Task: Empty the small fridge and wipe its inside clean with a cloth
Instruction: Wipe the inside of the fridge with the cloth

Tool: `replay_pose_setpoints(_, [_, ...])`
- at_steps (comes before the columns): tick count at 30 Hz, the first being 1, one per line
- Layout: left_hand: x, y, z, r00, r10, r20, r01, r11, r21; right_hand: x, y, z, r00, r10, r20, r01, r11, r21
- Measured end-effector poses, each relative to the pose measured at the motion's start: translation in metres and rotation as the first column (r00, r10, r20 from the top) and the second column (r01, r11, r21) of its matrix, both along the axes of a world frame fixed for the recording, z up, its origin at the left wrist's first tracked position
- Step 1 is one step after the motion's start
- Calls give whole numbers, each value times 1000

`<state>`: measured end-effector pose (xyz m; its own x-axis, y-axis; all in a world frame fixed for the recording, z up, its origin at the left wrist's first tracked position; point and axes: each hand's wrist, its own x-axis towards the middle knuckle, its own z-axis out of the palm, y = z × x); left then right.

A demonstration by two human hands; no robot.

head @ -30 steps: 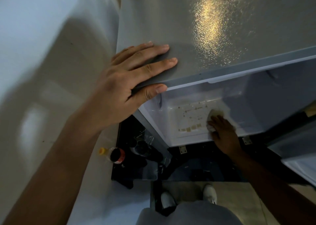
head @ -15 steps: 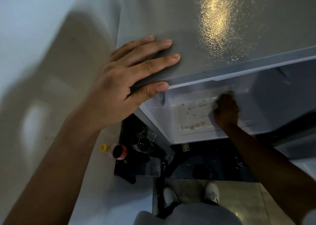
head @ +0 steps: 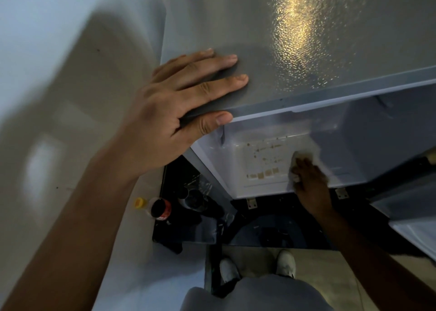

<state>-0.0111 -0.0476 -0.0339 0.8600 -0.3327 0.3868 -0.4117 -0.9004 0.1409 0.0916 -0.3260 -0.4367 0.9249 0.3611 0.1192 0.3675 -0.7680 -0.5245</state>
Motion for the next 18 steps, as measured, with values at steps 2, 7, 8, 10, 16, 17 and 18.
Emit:
replay_pose_setpoints(2, [0,0,-1,1000,3,5,-3,1000,-7,-7,4,-3,999,46,3,-46,999,2])
replay_pose_setpoints(7, [0,0,0,1000,5,-3,-5,1000,-11,37,35,14,994,92,-54,-95,994,-50])
replay_pose_setpoints(8, [0,0,0,1000,7,-9,-7,1000,-7,48,45,18,993,85,-77,-91,993,-81])
replay_pose_setpoints(10, [-1,0,1,1000,9,-19,-9,1000,-4,61,61,26,992,33,-118,-46,993,-110])
replay_pose_setpoints(16, [-1,1,1,1000,1,-19,-1,1000,-1,36,72,27,993,96,-73,-104,988,-118])
replay_pose_setpoints(17, [-1,1,1,1000,0,-17,0,1000,1,25,68,21,988,139,-72,-146,984,-107])
replay_pose_setpoints(18, [-1,2,0,1000,0,-12,0,1000,2,12,61,15,983,166,-73,-172,982,-80])
